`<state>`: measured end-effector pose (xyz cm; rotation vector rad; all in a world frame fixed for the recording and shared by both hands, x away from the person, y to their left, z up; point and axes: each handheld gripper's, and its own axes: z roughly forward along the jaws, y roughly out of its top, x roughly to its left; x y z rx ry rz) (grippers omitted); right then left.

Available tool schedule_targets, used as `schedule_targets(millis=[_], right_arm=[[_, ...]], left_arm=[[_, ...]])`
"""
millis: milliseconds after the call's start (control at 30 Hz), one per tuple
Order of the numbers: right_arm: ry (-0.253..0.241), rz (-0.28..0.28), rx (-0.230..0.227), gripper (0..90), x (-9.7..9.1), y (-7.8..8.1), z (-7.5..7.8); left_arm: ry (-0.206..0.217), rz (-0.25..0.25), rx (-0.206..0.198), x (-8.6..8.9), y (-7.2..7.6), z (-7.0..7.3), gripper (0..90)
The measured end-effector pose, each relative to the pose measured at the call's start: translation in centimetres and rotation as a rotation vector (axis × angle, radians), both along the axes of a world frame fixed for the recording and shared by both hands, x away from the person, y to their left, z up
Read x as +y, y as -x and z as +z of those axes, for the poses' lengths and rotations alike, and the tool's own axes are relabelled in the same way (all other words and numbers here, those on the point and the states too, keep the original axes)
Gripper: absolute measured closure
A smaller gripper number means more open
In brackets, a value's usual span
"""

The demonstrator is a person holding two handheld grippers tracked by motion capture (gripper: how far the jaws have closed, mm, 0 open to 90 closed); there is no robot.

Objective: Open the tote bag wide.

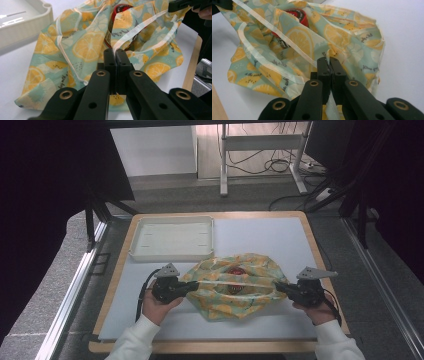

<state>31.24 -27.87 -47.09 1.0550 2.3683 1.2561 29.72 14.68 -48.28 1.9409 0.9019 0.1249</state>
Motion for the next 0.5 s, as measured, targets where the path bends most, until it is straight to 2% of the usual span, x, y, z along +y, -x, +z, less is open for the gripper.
schedule_targets(millis=[267,500], right_arm=[[0.011,0.011,0.013,87.3,-0.2,0.4,-0.6],[0.042,0.021,0.034,87.3,0.0,0.6,-1.3]], left_arm=[[-0.009,-0.013,0.005,-0.1,0.3,-0.5,90.0],[-0.023,-0.014,0.02,-0.1,0.5,-1.3,90.0]])
